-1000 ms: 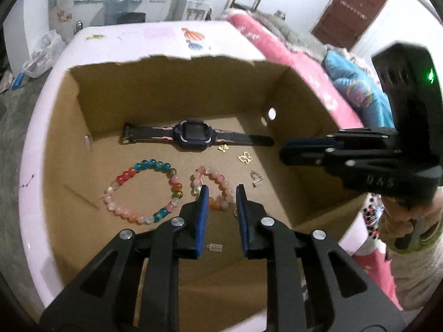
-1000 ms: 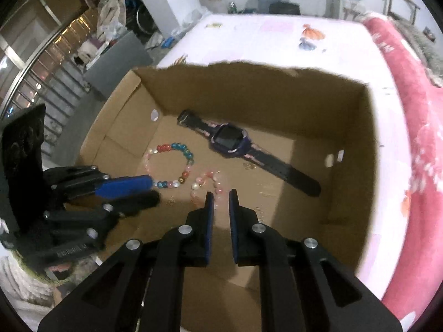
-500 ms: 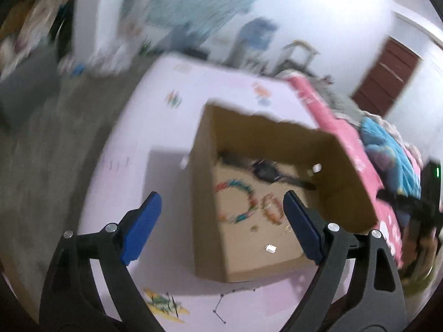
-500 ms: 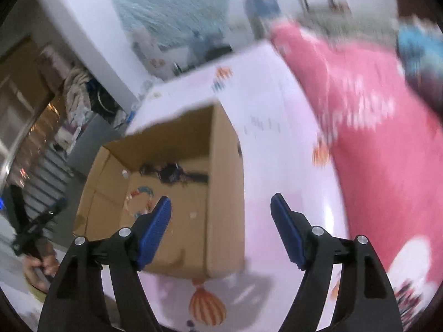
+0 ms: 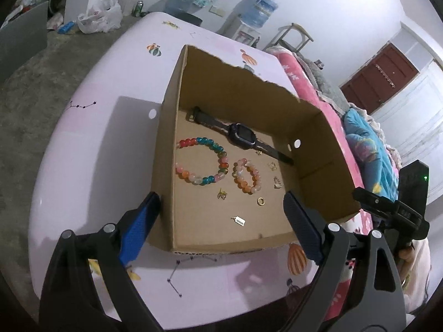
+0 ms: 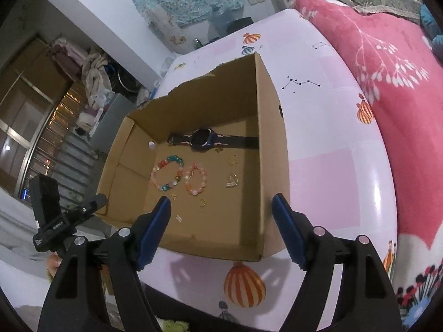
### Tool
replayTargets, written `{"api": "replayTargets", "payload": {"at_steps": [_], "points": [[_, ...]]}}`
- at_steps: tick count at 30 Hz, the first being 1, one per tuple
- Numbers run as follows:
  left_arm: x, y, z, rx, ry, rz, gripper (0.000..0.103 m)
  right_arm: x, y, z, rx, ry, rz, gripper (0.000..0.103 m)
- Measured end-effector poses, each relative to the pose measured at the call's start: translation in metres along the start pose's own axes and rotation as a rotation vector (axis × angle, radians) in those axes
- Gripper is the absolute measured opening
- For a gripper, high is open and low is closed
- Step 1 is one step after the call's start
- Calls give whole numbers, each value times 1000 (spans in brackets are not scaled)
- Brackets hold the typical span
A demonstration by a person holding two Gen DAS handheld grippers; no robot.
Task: Organize jewelry
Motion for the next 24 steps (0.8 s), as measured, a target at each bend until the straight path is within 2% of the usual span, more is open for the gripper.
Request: {"api": "replayTargets", "payload": {"at_steps": [4, 9, 10, 13, 15, 17, 19, 22, 24], "points": [[6, -8, -16, -16, 5, -24, 86, 2, -13, -15, 14, 21, -5, 74], [6, -11, -41, -33, 30, -23, 86, 10, -13, -35, 19, 24, -60, 74], [5, -14, -41, -15, 40, -5, 86, 10, -18, -35, 35, 26, -73, 74], [11, -46, -35, 110, 109, 130, 88, 5, -50, -34, 137, 7, -165, 74], [20, -63, -32, 162, 151, 179, 92, -9, -70, -34, 198, -28, -192, 85], [33, -75, -30, 197, 185, 214, 94, -26, -81, -36, 229, -66, -183, 91], [45, -82, -30, 212, 205, 229, 95, -40, -85, -40, 231, -89, -193, 96], [58, -88, -32, 223, 178, 283, 95, -46, -78, -46, 197, -71, -252, 96], [61, -86, -34, 210, 157, 290, 95, -47, -70, -55, 146, -30, -288, 96]]}}
Point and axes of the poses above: each gripper's, at about its wrist camera, not at the fingertips, and y roughly the way its jaws point, x to its right, z to its top, the point moved 10 cm from there along y, roughly the way its jaws point, and after that the axes turned 6 degrees about -x, right-handed, at the moved point
